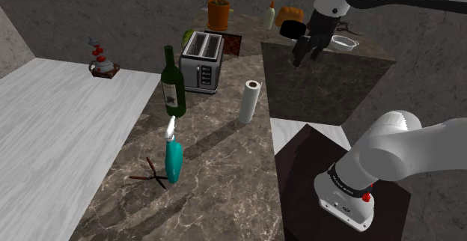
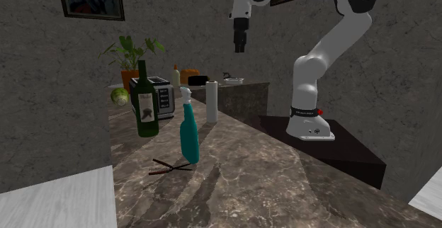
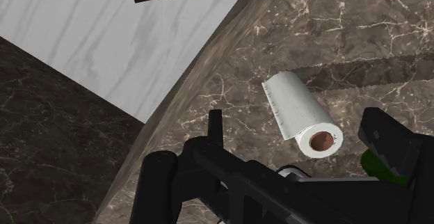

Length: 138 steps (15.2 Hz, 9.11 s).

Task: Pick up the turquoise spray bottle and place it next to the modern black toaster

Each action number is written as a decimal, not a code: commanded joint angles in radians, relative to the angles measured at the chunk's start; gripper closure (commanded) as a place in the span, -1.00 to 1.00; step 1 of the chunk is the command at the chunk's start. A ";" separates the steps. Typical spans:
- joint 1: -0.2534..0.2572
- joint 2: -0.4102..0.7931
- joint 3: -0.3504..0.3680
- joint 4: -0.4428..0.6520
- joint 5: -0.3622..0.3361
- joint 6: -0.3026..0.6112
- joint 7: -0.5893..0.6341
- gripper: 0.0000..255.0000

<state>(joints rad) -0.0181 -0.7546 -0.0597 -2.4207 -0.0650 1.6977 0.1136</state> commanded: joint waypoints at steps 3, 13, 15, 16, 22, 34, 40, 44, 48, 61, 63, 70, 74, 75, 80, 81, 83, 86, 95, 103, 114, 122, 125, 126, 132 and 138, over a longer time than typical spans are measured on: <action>0.014 0.000 0.048 -0.013 0.029 0.010 0.065 -1.00; 0.077 0.103 0.291 0.007 0.162 0.083 0.390 -1.00; 0.084 0.143 0.339 0.028 0.180 0.101 0.455 -1.00; 0.087 0.165 0.363 0.041 0.188 0.110 0.487 -1.00; 0.090 0.324 0.505 0.146 0.201 0.163 0.688 -1.00; 0.109 0.802 0.745 0.509 -0.011 0.196 1.162 -1.00; 0.212 1.044 0.752 0.718 -0.162 0.157 1.347 -1.00; 0.211 1.053 0.747 0.675 -0.171 0.207 1.353 -1.00; 0.210 1.061 0.743 0.649 -0.179 0.239 1.358 -1.00; 0.210 1.061 0.743 0.649 -0.179 0.238 1.359 1.00; 0.210 1.061 0.743 0.649 -0.179 0.238 1.358 1.00; 0.207 1.041 0.750 0.693 -0.162 0.180 1.345 1.00; 0.207 1.028 0.754 0.732 -0.151 0.131 1.337 1.00; 0.207 1.025 0.755 0.743 -0.149 0.118 1.335 1.00; 0.209 1.017 0.759 0.800 -0.140 0.055 1.327 1.00; 0.210 1.016 0.759 0.813 -0.139 0.042 1.326 1.00; 0.212 1.015 0.761 0.838 -0.138 0.016 1.323 1.00; 0.217 1.015 0.762 0.880 -0.137 -0.025 1.321 1.00; 0.239 1.033 0.766 1.024 -0.147 -0.154 1.319 1.00; 0.279 1.076 0.767 1.189 -0.174 -0.283 1.323 1.00; 0.405 1.202 0.756 1.535 -0.265 -0.513 1.329 1.00; 0.299 1.145 0.751 1.500 -0.234 -0.523 1.237 1.00; 0.198 1.082 0.743 1.412 -0.193 -0.486 1.163 1.00; 0.169 1.065 0.738 1.390 -0.182 -0.476 1.137 1.00; 0.029 0.999 0.695 1.310 -0.138 -0.439 0.982 1.00; -0.071 0.989 0.645 1.304 -0.129 -0.427 0.837 1.00</action>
<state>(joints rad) -0.0704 0.2360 0.5953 -1.1219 -0.1948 1.2742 0.9807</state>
